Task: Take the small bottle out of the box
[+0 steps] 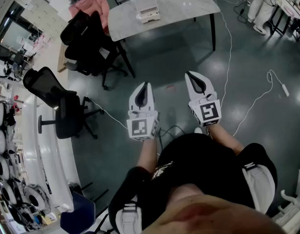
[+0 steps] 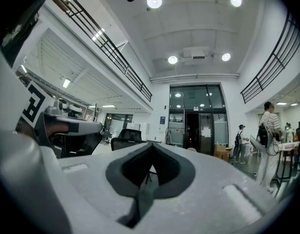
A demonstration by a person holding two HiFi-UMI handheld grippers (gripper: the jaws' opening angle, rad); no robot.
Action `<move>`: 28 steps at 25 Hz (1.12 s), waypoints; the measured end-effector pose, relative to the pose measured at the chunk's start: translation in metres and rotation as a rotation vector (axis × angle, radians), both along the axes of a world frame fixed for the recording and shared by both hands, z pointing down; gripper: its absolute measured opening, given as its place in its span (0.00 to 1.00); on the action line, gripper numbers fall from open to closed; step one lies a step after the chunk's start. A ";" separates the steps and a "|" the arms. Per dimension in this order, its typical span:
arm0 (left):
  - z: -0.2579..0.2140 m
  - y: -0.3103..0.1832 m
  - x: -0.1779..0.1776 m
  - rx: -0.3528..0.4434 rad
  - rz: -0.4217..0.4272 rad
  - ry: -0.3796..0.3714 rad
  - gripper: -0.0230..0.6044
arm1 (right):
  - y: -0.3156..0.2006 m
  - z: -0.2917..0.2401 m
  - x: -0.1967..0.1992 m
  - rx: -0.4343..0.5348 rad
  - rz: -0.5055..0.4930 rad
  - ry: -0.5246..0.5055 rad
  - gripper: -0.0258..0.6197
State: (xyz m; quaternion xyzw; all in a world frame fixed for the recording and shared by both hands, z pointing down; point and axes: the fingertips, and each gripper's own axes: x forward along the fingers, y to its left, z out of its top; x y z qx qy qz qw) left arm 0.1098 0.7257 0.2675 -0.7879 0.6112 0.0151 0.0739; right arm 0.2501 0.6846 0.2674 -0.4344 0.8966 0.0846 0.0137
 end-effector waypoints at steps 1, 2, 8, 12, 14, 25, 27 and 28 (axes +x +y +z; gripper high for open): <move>-0.002 0.002 -0.002 0.004 0.003 -0.006 0.06 | 0.002 0.000 -0.004 0.001 -0.001 0.005 0.03; -0.004 0.004 -0.005 0.007 0.006 -0.012 0.06 | 0.005 -0.001 -0.007 0.002 -0.002 0.008 0.03; -0.006 0.016 -0.019 0.003 0.029 -0.018 0.06 | 0.020 0.002 -0.028 -0.008 -0.006 -0.005 0.03; 0.000 0.028 -0.031 0.002 0.045 -0.045 0.06 | 0.031 0.007 -0.040 -0.034 0.000 -0.051 0.03; 0.006 0.035 -0.037 0.000 0.059 -0.053 0.06 | 0.038 0.011 -0.046 -0.022 0.005 -0.032 0.03; 0.036 0.065 -0.077 -0.039 0.067 -0.007 0.06 | 0.073 0.034 -0.081 -0.017 -0.015 -0.019 0.03; 0.035 0.062 -0.086 -0.037 0.048 0.000 0.06 | 0.067 0.031 -0.088 -0.003 -0.025 -0.012 0.03; 0.035 0.060 -0.089 -0.037 0.042 0.001 0.06 | 0.062 0.029 -0.090 0.002 -0.025 -0.011 0.03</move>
